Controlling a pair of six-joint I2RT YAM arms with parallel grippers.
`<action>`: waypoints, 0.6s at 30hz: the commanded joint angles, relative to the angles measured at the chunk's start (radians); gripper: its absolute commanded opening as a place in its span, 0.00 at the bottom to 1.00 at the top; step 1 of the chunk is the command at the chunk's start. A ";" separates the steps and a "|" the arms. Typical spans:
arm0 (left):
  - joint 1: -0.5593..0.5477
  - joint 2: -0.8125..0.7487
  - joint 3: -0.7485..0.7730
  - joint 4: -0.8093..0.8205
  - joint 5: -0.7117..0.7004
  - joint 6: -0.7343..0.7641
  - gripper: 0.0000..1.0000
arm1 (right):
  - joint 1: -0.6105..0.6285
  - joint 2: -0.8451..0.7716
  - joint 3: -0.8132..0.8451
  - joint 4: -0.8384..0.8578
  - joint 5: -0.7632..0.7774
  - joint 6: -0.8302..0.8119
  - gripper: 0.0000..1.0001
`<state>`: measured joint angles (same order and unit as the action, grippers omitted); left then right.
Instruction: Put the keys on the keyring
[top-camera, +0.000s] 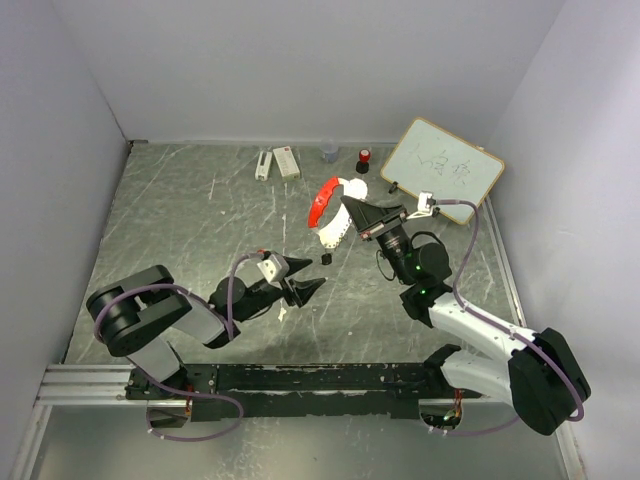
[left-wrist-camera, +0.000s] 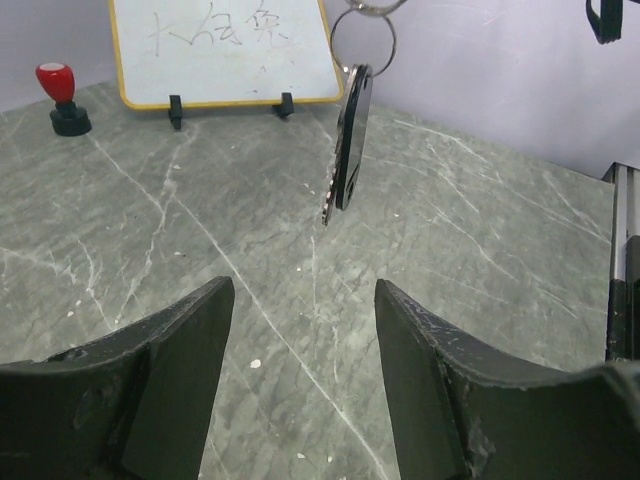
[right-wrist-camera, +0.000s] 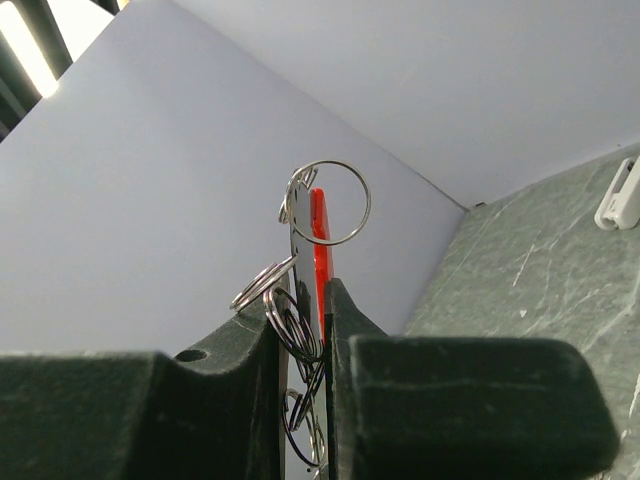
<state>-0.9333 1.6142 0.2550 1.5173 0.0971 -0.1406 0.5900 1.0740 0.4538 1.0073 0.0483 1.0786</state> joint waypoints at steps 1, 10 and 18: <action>-0.007 -0.008 0.025 0.293 0.035 0.051 0.70 | -0.008 -0.010 -0.019 0.060 -0.005 0.017 0.00; -0.007 -0.003 0.070 0.294 0.078 0.066 0.69 | -0.017 -0.016 -0.033 0.071 -0.014 0.025 0.00; -0.007 0.013 0.111 0.294 0.110 0.045 0.66 | -0.024 -0.018 -0.045 0.081 -0.016 0.030 0.00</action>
<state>-0.9333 1.6154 0.3340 1.5219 0.1596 -0.0883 0.5755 1.0737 0.4183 1.0355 0.0338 1.0927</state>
